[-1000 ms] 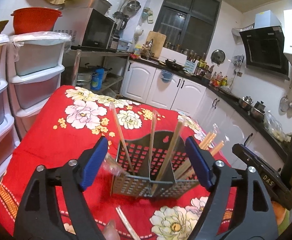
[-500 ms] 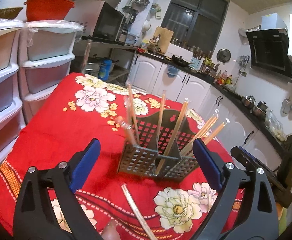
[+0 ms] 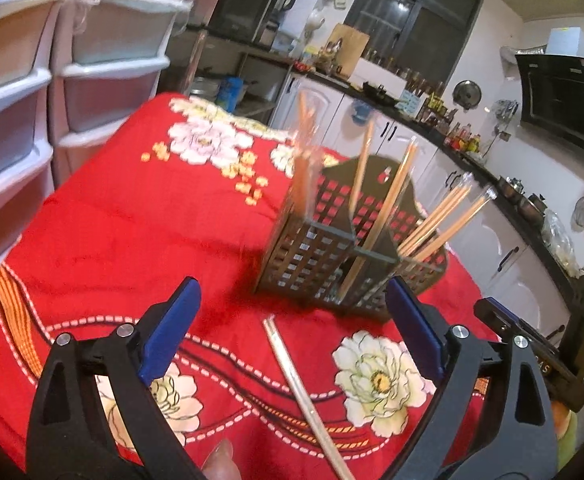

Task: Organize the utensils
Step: 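Withdraw both open grippers toward the last wrapped chopsticks on the tablecloth, then close the left gripper on a wrapped chopstick while the right gripper grasps another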

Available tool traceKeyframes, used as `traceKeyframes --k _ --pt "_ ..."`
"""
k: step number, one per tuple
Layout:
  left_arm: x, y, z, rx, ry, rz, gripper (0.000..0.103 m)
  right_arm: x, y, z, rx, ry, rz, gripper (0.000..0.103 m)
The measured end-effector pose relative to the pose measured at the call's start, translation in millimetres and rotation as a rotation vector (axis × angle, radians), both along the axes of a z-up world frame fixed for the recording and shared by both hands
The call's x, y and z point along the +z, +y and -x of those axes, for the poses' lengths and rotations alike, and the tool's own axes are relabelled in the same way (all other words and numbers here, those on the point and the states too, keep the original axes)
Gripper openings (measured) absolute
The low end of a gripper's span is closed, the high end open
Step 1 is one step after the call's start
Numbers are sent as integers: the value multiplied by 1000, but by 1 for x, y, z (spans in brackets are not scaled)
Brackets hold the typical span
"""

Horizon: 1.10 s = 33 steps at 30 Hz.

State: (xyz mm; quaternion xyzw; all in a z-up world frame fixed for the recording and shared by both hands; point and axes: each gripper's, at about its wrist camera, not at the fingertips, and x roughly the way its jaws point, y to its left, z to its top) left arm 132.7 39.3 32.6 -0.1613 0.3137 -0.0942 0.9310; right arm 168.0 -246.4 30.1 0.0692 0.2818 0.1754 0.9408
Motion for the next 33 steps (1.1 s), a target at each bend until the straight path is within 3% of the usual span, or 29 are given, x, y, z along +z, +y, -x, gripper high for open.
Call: traceKeyframes --k 21,26,33 --pt "-68 -4 -17 -23 201 38 85 -53 -13 7 -22 157 57 66" --pt "-79 -12 -24 -47 239 60 63 -64 -22 5 -40 202 58 66" --pt "-88 -18 -41 -54 270 74 56 -74 -25 1 -43 253 65 66"
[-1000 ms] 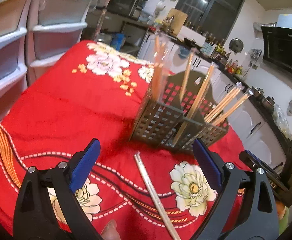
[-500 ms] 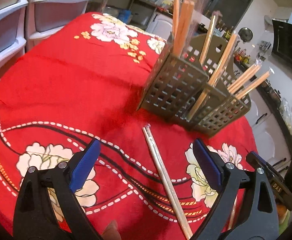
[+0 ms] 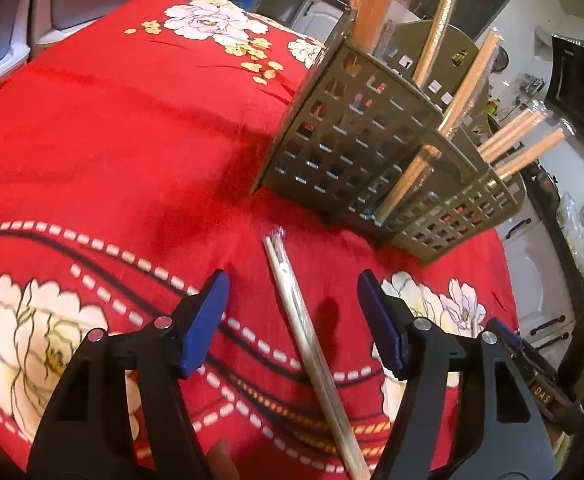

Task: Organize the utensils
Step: 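Close the left gripper on a wrapped chopstick while the right gripper grasps another, then lift both held chopsticks up over the grey caddy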

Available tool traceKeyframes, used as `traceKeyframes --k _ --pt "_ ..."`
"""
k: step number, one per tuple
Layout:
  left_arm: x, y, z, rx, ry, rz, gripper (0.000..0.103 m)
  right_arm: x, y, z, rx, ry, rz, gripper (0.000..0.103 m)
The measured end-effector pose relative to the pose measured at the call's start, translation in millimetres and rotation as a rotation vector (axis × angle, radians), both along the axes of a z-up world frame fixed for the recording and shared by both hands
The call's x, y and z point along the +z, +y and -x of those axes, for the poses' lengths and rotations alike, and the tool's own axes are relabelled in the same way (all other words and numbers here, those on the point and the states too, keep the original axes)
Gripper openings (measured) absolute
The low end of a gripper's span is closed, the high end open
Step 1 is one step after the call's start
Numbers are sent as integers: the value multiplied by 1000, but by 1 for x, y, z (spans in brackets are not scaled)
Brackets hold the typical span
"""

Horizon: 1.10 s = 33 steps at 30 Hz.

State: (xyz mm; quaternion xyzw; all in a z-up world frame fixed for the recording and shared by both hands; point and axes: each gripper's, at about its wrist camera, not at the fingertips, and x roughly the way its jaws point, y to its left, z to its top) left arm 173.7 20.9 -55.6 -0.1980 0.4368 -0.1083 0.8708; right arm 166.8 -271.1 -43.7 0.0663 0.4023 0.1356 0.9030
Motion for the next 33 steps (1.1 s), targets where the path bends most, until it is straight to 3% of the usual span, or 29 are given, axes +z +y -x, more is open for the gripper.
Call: traceKeyframes --k 5,8,12,19,26,33 --pt "0 -4 -12 8 3 -41 45 -16 1 -13 -19 79 18 65" --pt "1 -7 -18 13 -1 -60 37 -18 10 -14 -17 66 106 51" --pt "0 -11 -24 17 -9 -84 34 -20 12 -16 -16 61 127 34" --pt "-2 -3 -35 30 -4 -95 11 -17 4 -21 -18 77 44 13" --pt "4 9 -34 5 -25 -27 6 0 16 -20 31 57 -15 10" --pt "42 8 -6 -41 -134 15 5 37 42 -4 127 -51 -46 8"
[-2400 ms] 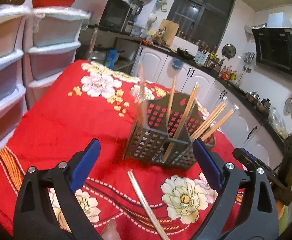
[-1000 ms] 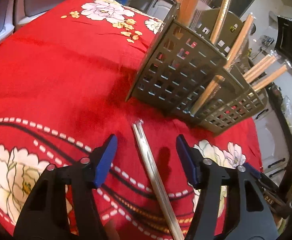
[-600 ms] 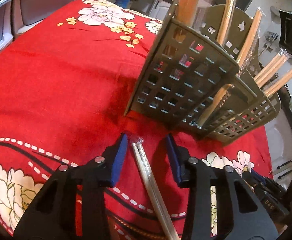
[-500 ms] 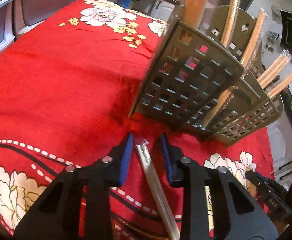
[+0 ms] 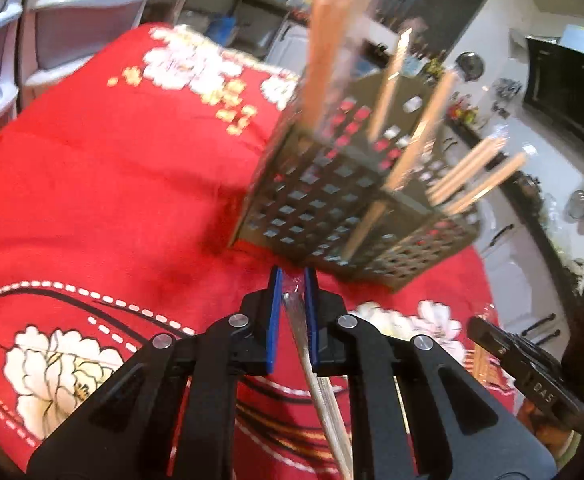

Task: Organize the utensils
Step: 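Lift both held chopsticks up over the grey caddy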

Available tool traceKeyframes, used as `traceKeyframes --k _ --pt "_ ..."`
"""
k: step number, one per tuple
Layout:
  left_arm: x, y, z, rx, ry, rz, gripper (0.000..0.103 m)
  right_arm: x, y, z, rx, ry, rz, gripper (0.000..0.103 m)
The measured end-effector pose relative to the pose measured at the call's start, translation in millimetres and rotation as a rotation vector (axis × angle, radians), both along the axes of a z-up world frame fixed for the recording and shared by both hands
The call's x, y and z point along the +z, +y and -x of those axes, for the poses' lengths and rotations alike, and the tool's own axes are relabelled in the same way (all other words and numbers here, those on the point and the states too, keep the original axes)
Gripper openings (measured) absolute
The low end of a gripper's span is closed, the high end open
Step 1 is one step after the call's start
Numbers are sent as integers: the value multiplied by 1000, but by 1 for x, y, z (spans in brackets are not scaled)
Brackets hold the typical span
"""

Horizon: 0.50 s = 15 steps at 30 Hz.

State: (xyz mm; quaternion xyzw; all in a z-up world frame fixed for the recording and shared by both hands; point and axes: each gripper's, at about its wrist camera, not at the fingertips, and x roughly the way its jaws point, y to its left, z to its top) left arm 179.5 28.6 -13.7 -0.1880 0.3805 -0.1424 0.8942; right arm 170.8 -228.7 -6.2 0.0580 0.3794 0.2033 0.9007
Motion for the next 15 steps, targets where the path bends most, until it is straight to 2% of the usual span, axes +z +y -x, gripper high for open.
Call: traceKeyframes --k 5,15 --pt "34 -1 17 -24 -87 28 5 29 13 10 40 -77 -4 6" --pt "95 -6 28 -63 -235 25 5 80 25 28 90 -227 -32 6"
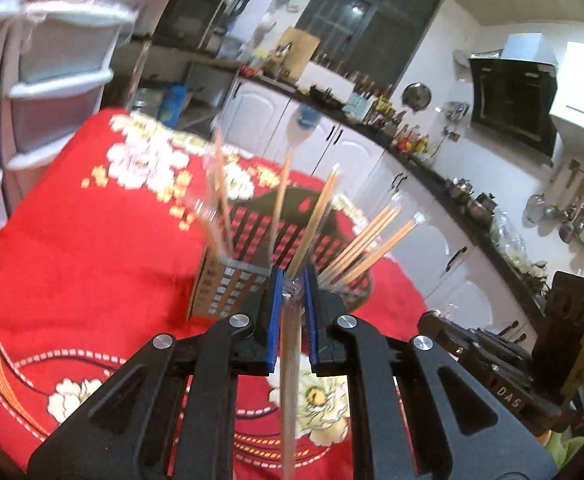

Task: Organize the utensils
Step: 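Lift both held chopsticks up over the grey caddy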

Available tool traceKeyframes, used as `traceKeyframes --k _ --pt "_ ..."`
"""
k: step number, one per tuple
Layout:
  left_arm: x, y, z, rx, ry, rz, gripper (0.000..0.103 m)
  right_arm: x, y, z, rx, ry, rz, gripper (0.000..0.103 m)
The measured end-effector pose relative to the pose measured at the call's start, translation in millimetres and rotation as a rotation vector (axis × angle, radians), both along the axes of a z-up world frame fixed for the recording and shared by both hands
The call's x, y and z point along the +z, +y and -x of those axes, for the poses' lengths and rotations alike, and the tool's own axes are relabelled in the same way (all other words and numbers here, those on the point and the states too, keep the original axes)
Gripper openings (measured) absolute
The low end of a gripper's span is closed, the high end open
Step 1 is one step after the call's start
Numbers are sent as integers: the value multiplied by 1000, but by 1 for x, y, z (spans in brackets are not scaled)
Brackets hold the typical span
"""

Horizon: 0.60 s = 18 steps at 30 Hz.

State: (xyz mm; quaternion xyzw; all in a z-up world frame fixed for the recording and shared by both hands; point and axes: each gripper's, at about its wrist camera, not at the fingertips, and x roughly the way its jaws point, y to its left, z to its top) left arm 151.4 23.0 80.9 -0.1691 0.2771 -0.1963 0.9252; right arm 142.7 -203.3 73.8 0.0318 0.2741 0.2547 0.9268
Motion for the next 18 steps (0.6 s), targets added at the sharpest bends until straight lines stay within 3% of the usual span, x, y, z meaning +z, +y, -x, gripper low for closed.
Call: traceKeyframes --k 18 --pt "80 3 10 -14 -187 11 5 77 14 8 26 -215 -63 6"
